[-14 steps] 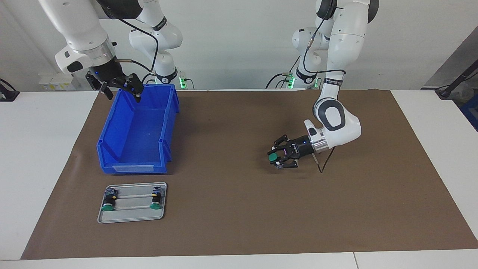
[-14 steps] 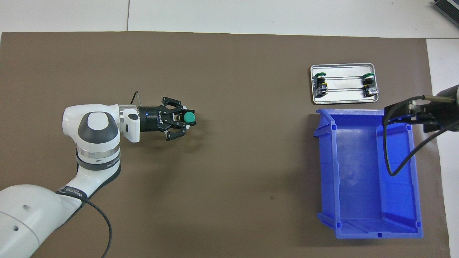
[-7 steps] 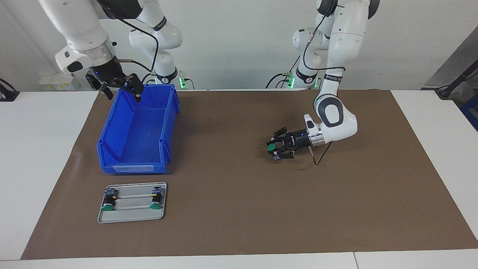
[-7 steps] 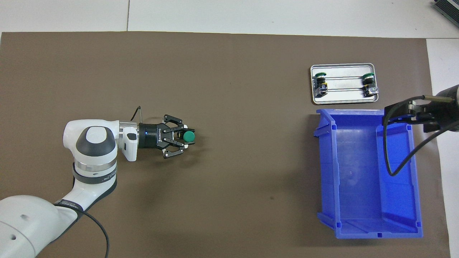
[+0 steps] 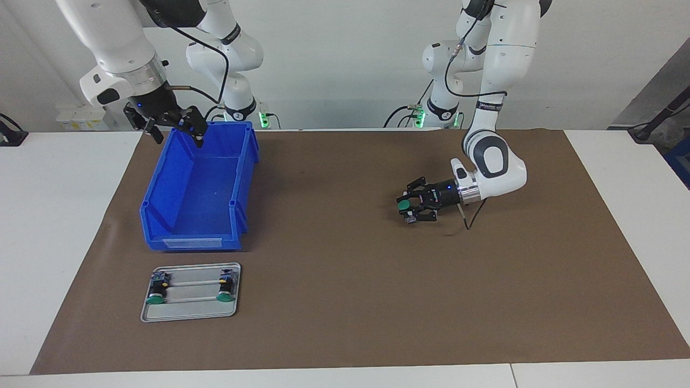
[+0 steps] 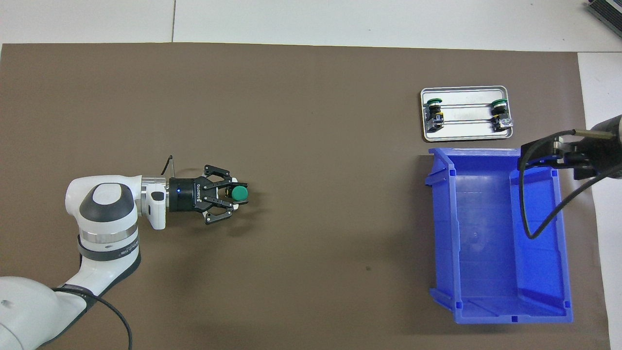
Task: Place and press button with both arms
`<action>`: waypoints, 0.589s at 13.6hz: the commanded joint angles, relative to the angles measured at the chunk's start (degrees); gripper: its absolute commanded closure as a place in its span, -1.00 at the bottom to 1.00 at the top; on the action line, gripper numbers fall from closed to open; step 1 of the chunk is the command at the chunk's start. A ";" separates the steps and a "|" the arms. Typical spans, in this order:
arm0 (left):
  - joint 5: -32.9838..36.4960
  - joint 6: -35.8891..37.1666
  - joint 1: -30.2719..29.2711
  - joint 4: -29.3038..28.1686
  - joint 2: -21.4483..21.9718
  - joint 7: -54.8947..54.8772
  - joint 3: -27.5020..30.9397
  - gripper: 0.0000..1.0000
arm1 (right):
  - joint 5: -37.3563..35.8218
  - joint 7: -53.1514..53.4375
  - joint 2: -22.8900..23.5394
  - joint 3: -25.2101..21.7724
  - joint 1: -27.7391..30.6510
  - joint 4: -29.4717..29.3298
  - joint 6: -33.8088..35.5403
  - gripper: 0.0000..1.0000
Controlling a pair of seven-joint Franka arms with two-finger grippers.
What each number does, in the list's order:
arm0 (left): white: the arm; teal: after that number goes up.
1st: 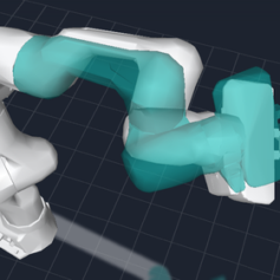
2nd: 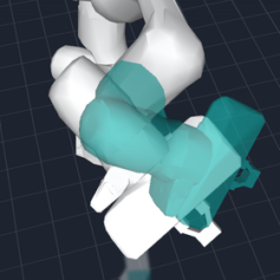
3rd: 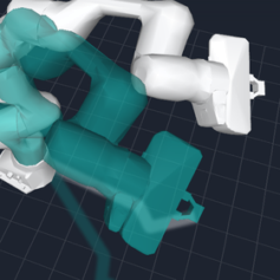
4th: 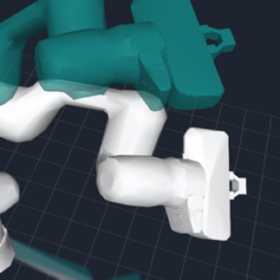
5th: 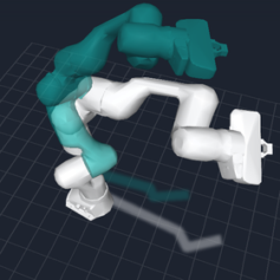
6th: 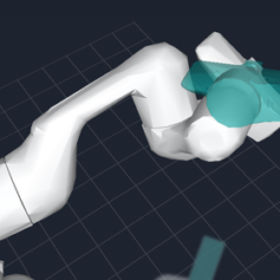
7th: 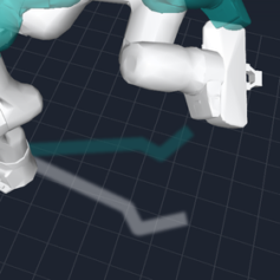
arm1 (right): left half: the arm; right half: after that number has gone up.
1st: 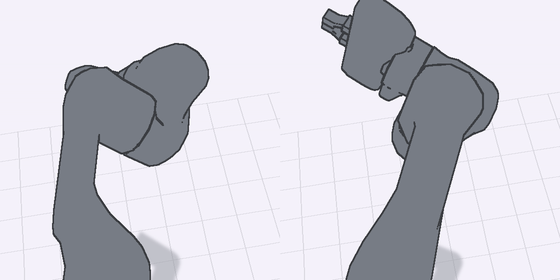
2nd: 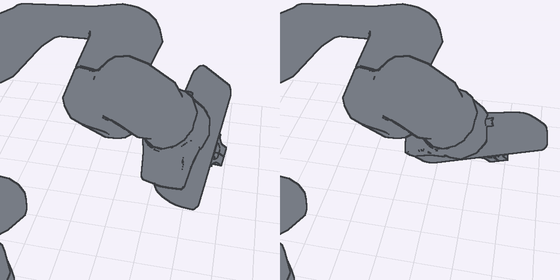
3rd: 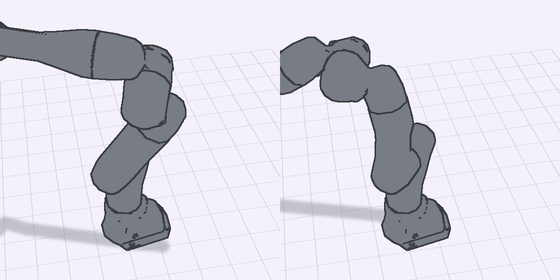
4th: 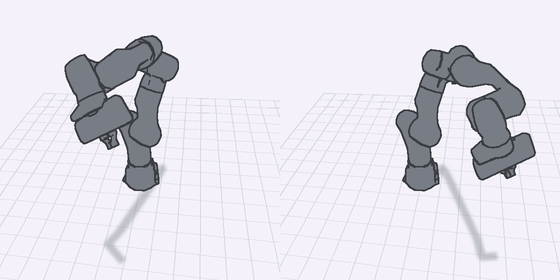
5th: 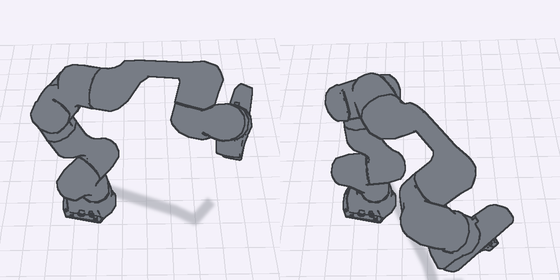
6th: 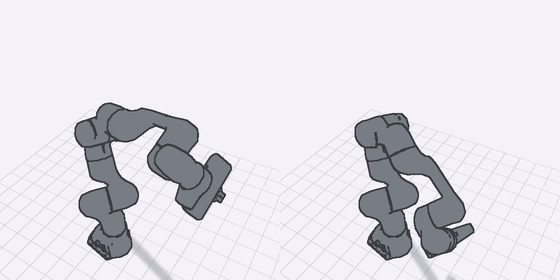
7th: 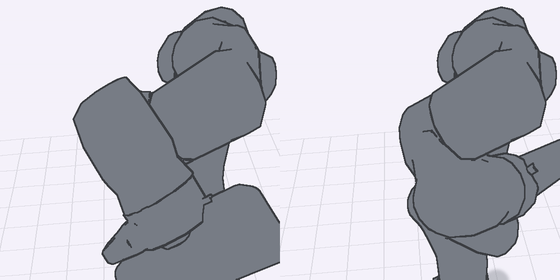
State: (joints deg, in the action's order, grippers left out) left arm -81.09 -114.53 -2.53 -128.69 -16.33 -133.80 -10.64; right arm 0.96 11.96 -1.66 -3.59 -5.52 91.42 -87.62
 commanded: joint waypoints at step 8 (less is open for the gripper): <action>-0.29 -5.87 -1.08 -2.44 1.13 -1.90 0.18 1.00 | 1.15 -1.24 -1.32 -0.19 0.25 1.39 -0.18 -1.00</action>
State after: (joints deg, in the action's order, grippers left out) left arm -81.33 -115.85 -2.58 -129.18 -15.65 -133.79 -10.74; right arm 0.96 11.96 -1.66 -3.59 -5.52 91.42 -87.62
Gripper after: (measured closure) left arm 0.599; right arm 0.000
